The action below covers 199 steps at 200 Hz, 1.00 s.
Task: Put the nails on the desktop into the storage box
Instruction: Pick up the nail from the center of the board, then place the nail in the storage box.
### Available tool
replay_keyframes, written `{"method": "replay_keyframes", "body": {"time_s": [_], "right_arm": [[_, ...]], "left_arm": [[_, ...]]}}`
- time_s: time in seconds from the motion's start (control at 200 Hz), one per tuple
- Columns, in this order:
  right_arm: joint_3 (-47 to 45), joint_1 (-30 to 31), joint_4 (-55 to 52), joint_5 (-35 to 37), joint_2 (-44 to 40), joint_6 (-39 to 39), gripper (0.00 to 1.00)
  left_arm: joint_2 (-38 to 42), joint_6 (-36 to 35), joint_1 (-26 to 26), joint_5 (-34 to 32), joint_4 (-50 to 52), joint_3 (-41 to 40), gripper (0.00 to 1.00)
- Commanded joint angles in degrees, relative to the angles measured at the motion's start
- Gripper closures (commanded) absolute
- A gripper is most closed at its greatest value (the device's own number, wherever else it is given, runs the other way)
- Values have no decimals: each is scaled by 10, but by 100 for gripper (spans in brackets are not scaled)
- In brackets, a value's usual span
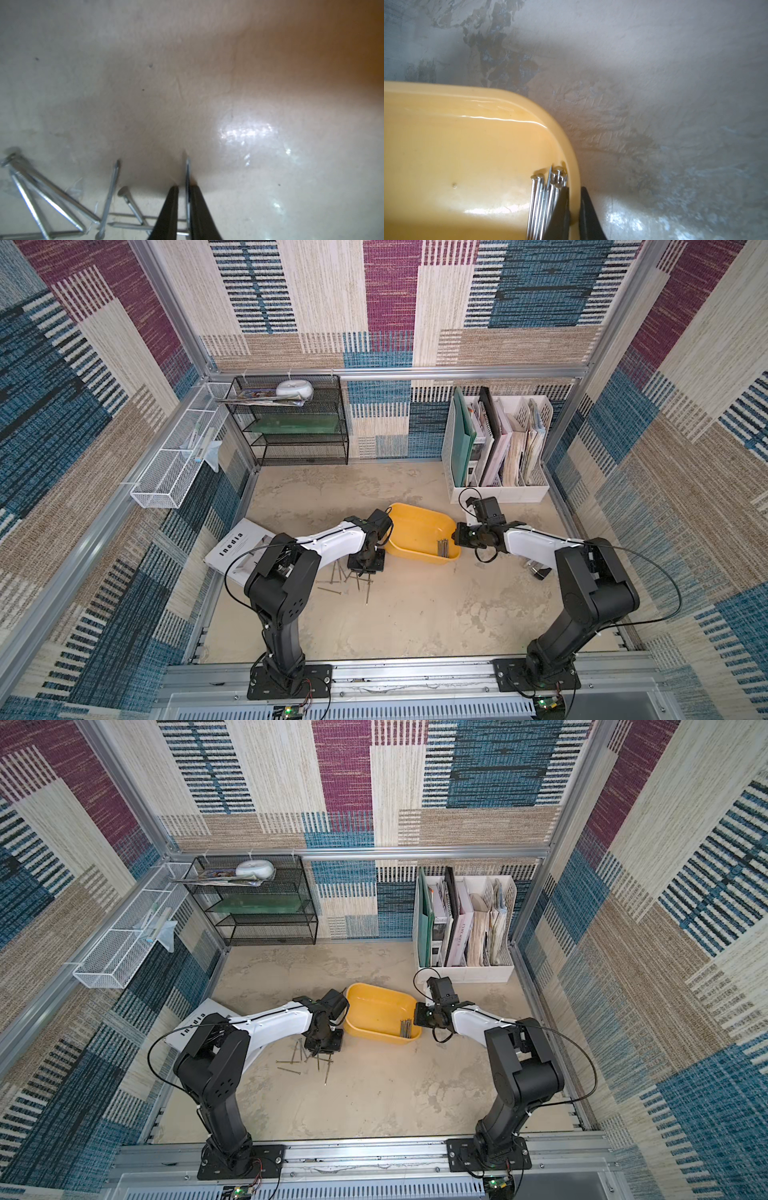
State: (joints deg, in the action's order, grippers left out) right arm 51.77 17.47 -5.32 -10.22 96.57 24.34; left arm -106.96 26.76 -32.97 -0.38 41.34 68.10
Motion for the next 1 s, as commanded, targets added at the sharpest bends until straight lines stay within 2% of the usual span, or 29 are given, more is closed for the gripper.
{"method": "replay_keyframes", "body": {"time_s": [0.0,0.08,0.275,0.516,0.736,0.991], "right_arm": [[0,-2,-76,45,4,-19,100],[2,-2,-78,46,4,-19,100],[1,-3,-77,45,3,-18,100],[-1,-3,-74,41,2,-16,100],[-2,-2,-74,36,5,-17,100],[-1,-1,-73,36,3,-12,100]], "left_arm": [[-20,-10,0,-6,-10,-5,95],[-23,-14,0,-7,-6,7,100],[-1,-32,0,-20,31,64,100],[62,-64,3,-46,110,138,100],[90,-72,18,-60,141,177,100],[82,-40,-12,0,190,334,100]]}}
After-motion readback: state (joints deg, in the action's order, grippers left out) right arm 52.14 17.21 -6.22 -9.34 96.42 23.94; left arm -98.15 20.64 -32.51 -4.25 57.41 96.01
